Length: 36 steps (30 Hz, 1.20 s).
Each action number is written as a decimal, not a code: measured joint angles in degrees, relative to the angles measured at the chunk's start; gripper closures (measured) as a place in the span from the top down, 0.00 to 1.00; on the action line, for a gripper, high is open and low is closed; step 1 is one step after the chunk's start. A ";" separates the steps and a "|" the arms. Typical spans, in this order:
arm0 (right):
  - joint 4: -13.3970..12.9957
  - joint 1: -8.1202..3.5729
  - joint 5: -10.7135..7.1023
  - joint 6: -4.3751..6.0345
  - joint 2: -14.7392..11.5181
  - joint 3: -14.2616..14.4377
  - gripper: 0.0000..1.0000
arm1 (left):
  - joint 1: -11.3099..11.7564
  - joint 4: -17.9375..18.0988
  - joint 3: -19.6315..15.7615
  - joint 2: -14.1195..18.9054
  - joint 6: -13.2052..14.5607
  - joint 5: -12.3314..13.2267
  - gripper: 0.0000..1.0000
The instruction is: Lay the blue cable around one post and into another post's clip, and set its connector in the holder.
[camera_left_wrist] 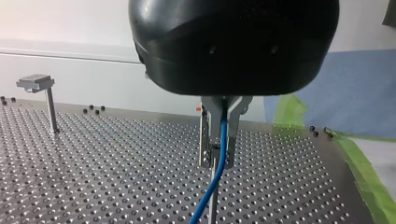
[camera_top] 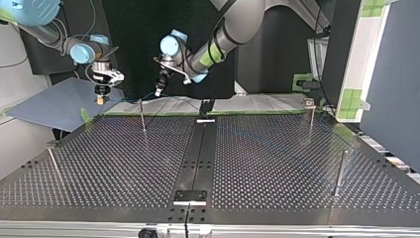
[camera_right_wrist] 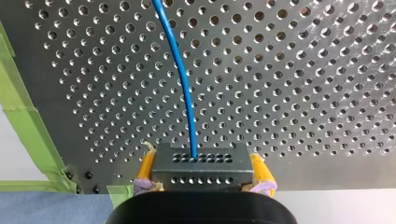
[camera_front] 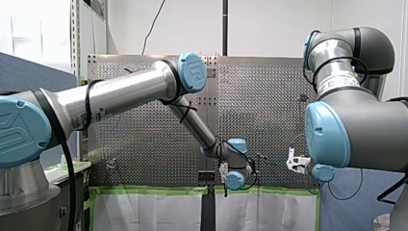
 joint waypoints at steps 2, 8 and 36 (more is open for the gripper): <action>0.04 0.00 0.03 0.05 0.00 -0.03 0.00 | -0.07 -0.03 0.00 0.00 0.04 0.17 0.01; 0.42 0.14 0.07 -0.10 0.02 -0.06 0.00 | -0.63 -0.78 0.03 0.00 0.88 0.57 0.01; -0.83 1.56 -0.69 -0.81 3.77 -1.87 0.00 | 2.86 -1.96 -0.02 -0.06 4.27 -2.72 0.01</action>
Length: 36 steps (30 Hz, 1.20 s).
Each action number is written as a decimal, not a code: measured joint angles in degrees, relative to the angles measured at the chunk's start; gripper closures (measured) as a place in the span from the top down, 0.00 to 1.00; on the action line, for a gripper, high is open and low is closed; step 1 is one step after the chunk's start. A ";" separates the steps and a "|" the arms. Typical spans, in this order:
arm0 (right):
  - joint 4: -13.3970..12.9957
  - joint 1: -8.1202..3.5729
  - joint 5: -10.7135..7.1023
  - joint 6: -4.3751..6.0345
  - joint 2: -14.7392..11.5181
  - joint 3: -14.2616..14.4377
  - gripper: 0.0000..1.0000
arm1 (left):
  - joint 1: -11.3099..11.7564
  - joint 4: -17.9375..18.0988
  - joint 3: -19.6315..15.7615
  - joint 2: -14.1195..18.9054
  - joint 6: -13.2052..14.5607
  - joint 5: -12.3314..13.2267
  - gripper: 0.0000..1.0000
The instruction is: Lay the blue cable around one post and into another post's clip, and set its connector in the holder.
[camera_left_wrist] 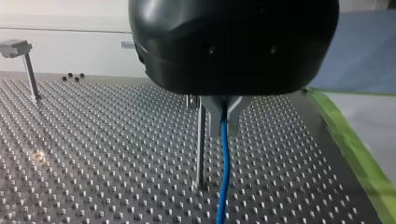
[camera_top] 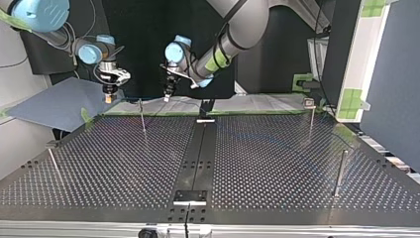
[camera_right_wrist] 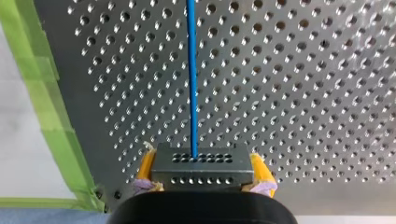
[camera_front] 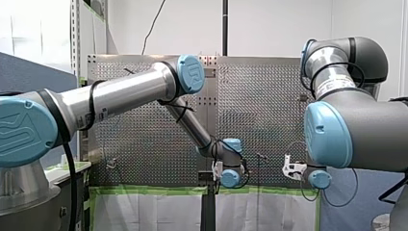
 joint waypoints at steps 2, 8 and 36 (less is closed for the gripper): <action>0.22 0.12 0.05 -0.15 0.00 -0.21 0.00 | 0.28 -0.03 -0.13 0.01 0.37 0.01 0.01; 1.94 0.25 1.23 -1.86 0.01 -0.33 0.00 | -0.03 0.16 -1.83 0.05 2.41 0.25 0.01; 2.96 -1.18 -0.27 -4.52 -2.59 0.91 0.00 | -1.62 -1.16 -1.45 0.86 6.93 0.33 0.01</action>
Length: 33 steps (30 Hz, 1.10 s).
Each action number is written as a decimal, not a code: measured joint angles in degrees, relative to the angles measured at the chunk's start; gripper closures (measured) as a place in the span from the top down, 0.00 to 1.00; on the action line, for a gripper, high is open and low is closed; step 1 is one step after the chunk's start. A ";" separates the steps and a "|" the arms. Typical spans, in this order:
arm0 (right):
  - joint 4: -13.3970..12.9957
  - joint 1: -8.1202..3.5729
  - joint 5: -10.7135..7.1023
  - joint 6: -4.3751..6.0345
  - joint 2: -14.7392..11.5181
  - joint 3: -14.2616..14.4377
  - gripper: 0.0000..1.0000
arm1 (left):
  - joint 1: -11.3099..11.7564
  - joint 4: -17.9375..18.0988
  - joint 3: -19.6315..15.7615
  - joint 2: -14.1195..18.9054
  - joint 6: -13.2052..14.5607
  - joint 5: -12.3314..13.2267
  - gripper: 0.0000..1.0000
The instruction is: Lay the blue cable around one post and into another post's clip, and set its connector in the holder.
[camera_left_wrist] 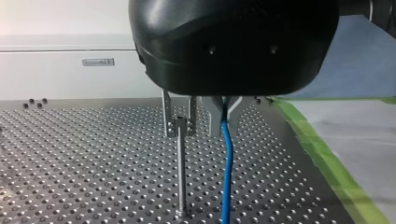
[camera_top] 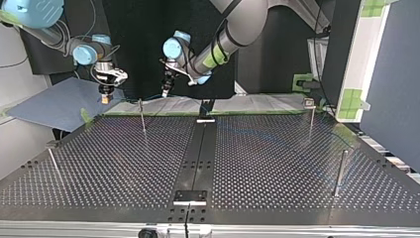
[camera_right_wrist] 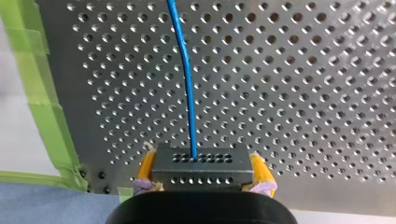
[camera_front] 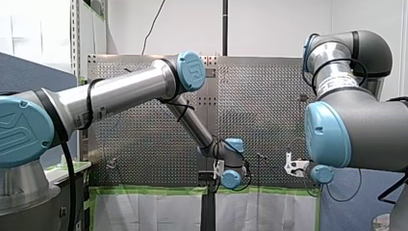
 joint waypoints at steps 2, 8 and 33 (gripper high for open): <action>-0.05 -0.24 -0.20 0.23 -0.25 0.00 0.00 | -0.07 -0.03 0.16 0.17 -0.02 0.00 0.01; -0.19 -0.90 -0.97 0.78 -0.75 0.02 0.00 | -0.21 -0.06 0.25 0.71 -0.05 0.00 0.01; -2.88 0.15 -0.19 4.17 -0.67 0.01 0.00 | -0.07 1.93 -0.91 0.95 -2.79 1.00 0.01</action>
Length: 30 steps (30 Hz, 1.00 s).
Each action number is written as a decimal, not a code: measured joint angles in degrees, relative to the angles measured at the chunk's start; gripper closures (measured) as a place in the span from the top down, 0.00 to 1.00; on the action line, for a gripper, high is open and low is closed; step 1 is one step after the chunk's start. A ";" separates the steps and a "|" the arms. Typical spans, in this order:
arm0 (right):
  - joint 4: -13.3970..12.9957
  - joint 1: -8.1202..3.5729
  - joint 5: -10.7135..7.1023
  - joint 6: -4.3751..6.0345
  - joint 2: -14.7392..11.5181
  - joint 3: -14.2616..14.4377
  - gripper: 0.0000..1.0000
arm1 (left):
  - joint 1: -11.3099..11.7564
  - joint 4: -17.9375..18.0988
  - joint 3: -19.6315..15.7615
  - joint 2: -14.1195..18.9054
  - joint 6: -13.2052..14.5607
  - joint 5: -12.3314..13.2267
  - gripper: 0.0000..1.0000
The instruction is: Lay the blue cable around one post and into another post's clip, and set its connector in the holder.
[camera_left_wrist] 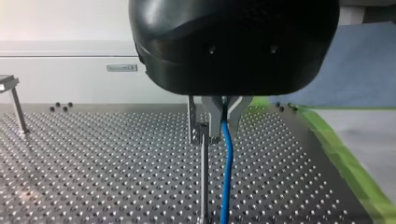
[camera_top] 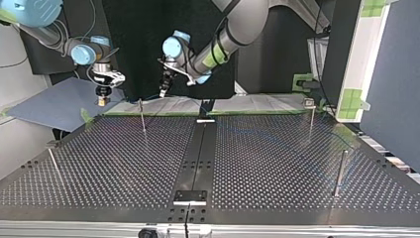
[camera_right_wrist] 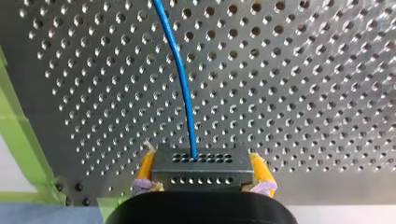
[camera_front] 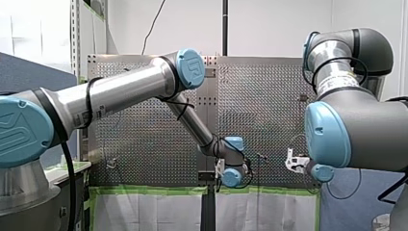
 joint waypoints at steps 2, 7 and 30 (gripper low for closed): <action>-0.41 0.32 -0.39 0.36 0.05 0.00 0.00 | 0.31 0.11 0.08 -0.05 -0.13 0.01 0.01; -0.70 1.04 -1.51 0.89 0.11 0.00 0.00 | 1.10 -0.04 0.53 -0.49 -0.21 0.04 0.01; -1.17 -0.08 -0.59 -0.89 2.74 2.20 0.00 | 0.84 -1.60 -4.50 -0.66 3.72 -1.91 0.01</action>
